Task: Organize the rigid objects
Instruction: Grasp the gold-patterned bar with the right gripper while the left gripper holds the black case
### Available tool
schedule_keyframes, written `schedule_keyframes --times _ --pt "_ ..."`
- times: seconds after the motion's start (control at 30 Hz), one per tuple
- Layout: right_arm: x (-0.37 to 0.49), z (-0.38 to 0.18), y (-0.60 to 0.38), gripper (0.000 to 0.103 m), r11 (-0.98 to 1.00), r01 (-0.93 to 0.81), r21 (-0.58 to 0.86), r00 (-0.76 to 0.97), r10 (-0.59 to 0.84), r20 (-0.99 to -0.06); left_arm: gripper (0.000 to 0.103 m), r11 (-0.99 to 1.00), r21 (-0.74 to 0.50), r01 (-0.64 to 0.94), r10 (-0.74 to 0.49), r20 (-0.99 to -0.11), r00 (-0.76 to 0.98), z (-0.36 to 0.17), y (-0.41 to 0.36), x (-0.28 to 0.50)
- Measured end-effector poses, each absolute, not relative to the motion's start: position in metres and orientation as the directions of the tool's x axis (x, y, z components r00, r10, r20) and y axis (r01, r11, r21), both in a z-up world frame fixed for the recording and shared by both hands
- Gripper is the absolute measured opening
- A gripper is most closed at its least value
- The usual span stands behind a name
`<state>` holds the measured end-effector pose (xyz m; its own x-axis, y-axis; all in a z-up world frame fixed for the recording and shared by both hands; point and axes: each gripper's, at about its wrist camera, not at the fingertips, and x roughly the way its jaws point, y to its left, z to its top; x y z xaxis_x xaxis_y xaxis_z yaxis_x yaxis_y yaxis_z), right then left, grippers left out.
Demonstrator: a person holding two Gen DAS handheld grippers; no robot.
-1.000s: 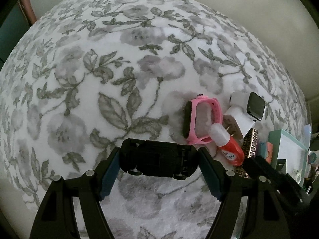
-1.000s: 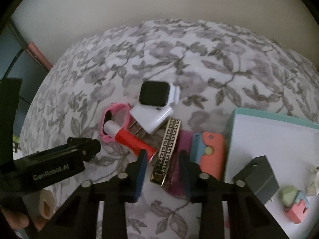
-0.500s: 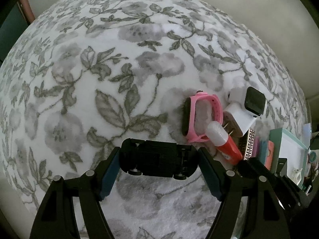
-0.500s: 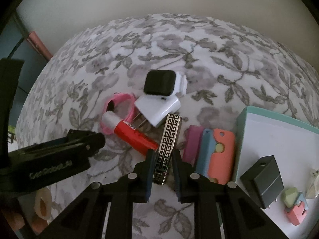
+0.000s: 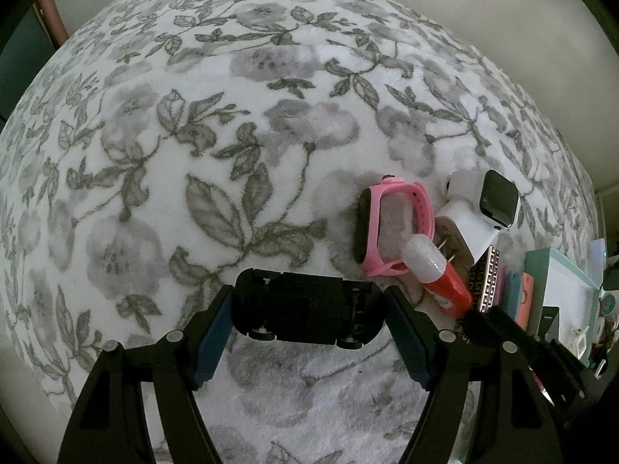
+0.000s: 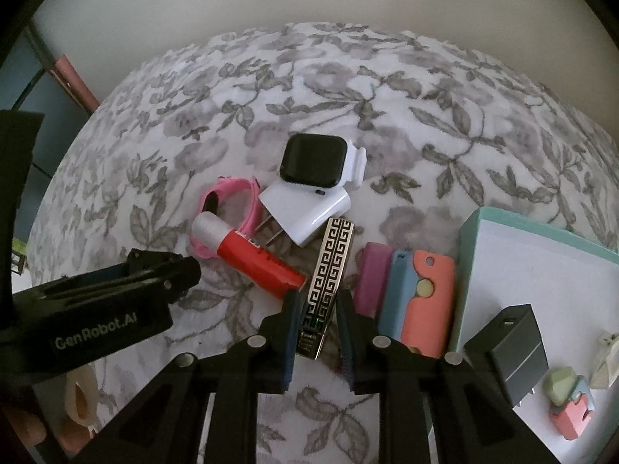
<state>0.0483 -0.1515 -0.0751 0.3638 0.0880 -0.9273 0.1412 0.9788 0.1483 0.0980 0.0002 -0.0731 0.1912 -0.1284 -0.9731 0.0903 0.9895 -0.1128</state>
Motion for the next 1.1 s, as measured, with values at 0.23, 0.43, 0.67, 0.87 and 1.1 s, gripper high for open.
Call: schedule_keyframes --times 0.23,0.43,0.67,0.87,1.1 --pt "0.049 -0.078 -0.15 0.024 0.976 0.151 0.158 0.347 0.097 -0.933 0.077 0.989 -0.109 0.097 -0.126 -0.973 0.192 -0.073 -0.001 0.098" --pt "0.051 -0.086 -0.148 0.026 0.976 0.157 0.154 0.352 0.09 -0.932 0.077 0.989 -0.104 0.103 -0.122 -0.973 0.193 -0.074 -0.003 0.098" --pt "0.05 -0.088 -0.147 0.026 0.976 0.159 0.15 0.365 0.083 -0.927 0.077 0.989 -0.099 0.109 -0.116 -0.979 0.169 -0.084 -0.007 0.099" --pt "0.049 -0.087 -0.148 0.023 0.973 0.165 0.159 0.368 0.089 -0.925 0.075 0.99 -0.088 0.113 -0.107 -0.977 0.182 -0.083 -0.008 0.1" --pt "0.046 -0.083 -0.157 0.021 0.962 0.183 0.201 0.376 0.121 -0.919 0.075 0.988 -0.097 0.117 -0.12 -0.971 0.209 -0.074 -0.007 0.102"
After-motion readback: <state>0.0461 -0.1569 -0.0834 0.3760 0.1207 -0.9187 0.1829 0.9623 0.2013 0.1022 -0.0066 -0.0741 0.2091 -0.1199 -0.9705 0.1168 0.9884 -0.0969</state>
